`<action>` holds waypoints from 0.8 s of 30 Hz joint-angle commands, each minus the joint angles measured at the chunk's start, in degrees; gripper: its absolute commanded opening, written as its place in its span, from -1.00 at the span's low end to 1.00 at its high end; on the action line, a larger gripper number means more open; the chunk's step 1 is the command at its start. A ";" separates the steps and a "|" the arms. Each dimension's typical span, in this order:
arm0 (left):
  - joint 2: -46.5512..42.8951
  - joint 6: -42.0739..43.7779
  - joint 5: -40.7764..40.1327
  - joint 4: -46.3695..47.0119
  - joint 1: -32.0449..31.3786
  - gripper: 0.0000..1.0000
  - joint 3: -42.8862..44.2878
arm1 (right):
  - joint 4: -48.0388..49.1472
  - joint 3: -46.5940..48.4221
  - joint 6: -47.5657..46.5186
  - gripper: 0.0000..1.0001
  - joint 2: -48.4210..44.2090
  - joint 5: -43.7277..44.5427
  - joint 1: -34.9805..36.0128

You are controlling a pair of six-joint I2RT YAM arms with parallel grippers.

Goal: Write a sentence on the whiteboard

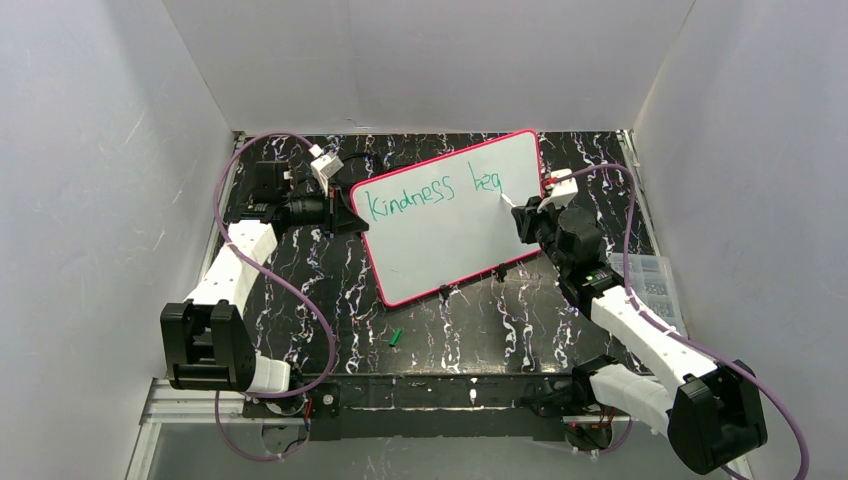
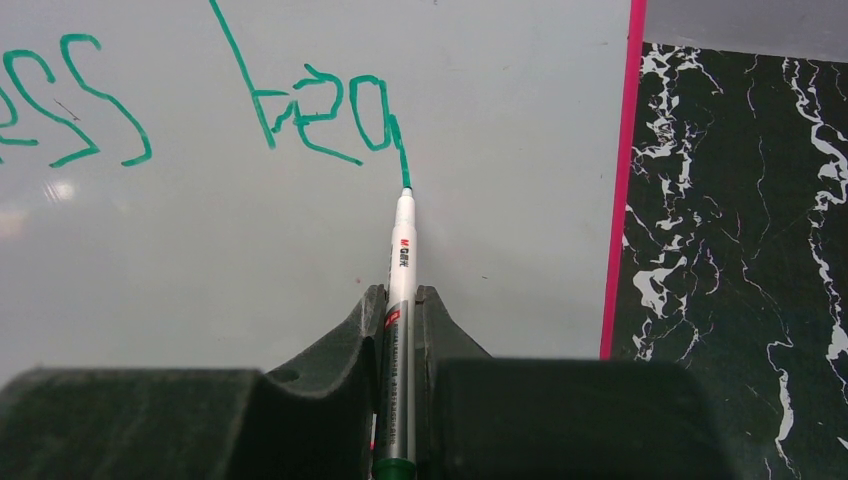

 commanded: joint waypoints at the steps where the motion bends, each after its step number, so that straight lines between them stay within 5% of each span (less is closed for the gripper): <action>1: -1.92 3.57 -2.36 0.07 -0.02 -1.00 1.47 | -1.02 -0.74 0.75 -0.97 -0.01 -0.04 0.51; 24: -1.95 3.54 -2.36 0.15 -0.05 -1.00 1.43 | 7.40 0.97 3.47 -0.97 -3.22 6.76 3.88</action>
